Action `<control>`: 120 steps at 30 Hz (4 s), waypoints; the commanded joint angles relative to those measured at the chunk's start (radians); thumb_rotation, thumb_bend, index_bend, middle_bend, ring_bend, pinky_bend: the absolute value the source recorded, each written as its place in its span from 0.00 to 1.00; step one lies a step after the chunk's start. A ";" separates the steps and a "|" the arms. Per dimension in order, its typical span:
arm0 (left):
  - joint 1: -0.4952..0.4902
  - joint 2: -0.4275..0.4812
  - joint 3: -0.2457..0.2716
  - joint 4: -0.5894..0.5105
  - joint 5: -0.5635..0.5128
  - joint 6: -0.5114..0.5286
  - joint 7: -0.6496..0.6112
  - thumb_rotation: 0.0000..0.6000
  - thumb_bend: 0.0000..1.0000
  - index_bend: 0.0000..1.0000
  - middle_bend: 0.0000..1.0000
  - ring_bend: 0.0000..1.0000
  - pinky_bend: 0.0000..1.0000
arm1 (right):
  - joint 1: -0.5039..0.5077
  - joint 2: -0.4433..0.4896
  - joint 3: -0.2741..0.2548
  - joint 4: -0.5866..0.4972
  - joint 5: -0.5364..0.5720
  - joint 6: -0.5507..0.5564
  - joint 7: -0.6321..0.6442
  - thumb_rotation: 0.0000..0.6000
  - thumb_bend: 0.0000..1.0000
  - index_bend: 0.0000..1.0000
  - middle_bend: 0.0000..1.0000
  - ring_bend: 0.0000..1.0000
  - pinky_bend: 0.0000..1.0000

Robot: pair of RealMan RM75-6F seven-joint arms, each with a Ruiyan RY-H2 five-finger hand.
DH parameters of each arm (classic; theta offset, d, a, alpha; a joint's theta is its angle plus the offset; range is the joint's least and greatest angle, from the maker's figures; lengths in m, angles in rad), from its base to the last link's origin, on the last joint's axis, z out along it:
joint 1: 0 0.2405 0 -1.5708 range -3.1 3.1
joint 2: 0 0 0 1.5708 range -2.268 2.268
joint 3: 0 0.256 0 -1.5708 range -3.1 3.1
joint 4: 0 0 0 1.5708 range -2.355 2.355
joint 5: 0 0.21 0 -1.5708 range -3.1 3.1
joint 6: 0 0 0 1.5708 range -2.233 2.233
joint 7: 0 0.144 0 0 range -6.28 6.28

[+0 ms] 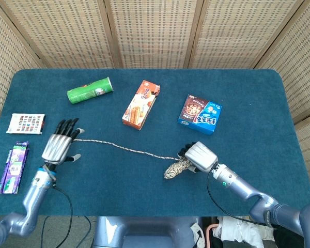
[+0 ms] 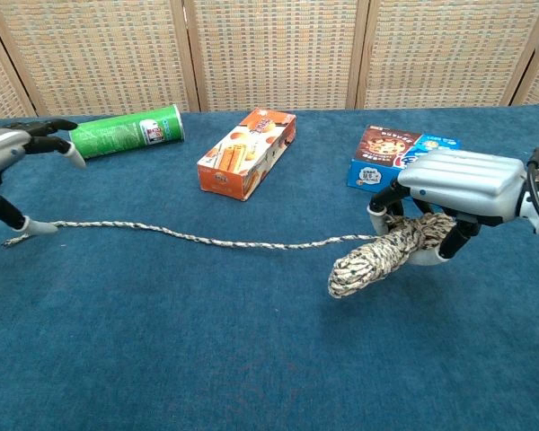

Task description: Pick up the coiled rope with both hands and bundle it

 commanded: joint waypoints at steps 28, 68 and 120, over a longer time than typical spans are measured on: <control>-0.189 -0.259 -0.031 0.317 -0.144 -0.211 0.078 1.00 0.36 0.48 0.00 0.00 0.00 | -0.014 0.003 -0.010 -0.034 -0.013 0.005 -0.013 1.00 0.49 0.63 0.53 0.43 0.57; -0.217 -0.293 -0.030 0.365 -0.185 -0.216 0.108 1.00 0.50 0.64 0.00 0.00 0.00 | -0.019 0.007 -0.011 -0.046 -0.015 -0.001 -0.014 1.00 0.56 0.63 0.53 0.43 0.57; -0.229 -0.035 0.204 0.184 0.423 0.344 0.017 1.00 0.54 0.80 0.00 0.00 0.00 | 0.305 -0.107 0.452 -0.563 1.173 0.205 -0.840 1.00 0.83 0.70 0.74 0.68 0.92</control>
